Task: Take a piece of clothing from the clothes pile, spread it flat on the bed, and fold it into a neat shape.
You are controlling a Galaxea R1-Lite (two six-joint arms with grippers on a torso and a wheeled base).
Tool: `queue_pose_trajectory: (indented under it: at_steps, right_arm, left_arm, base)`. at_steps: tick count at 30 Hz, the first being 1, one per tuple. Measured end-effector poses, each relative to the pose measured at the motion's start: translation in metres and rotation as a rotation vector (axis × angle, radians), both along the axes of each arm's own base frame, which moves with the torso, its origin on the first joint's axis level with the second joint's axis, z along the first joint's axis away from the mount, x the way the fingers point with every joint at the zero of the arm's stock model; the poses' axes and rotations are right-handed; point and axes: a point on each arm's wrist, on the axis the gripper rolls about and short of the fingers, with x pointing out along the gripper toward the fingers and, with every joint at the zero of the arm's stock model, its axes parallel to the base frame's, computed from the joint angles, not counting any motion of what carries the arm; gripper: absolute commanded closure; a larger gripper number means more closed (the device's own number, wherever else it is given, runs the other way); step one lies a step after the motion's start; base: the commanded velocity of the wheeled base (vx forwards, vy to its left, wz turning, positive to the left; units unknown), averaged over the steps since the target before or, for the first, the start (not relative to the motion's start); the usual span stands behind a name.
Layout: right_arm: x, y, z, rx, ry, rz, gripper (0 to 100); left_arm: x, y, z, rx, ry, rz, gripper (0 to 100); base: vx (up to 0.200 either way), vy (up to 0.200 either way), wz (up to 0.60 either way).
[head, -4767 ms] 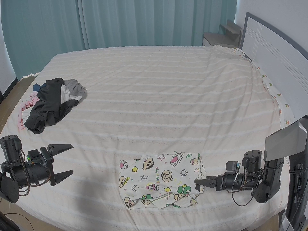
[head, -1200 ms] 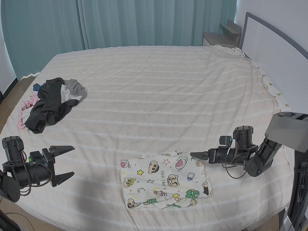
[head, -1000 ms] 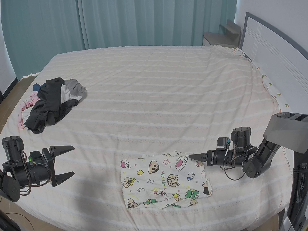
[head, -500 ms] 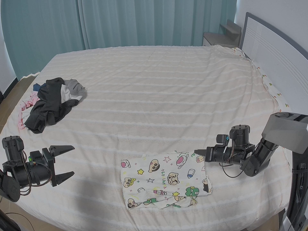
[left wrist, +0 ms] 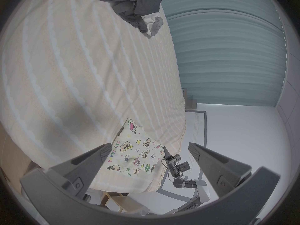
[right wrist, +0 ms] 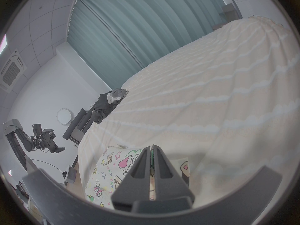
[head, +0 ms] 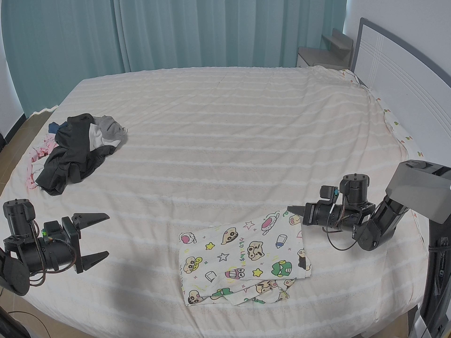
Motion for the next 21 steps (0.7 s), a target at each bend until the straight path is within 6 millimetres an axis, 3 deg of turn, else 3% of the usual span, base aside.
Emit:
queue_pose_trajectory:
  at_steps: [9,10,16,21]
  right_arm:
    - [0.011,0.0,0.001,0.0,-0.006,-0.005,100]
    - [0.011,0.0,0.0,-0.001,-0.003,-0.005,0]
    - [0.011,-0.002,-0.003,-0.001,0.011,-0.007,0]
    - [-0.004,-0.008,-0.007,-0.009,0.059,-0.009,0]
  left_arm:
    - [0.0,0.0,0.0,0.0,0.001,-0.001,0]
    - [0.0,0.0,0.0,0.0,0.002,-0.001,0]
    - [0.0,0.0,-0.001,0.008,-0.003,-0.004,0]
    - [0.0,0.0,-0.001,0.012,-0.004,-0.006,0]
  base:
    - [0.0,0.0,0.0]
    - [0.0,0.0,0.0]
    - [0.0,0.0,0.0]
    - [0.0,0.0,0.0]
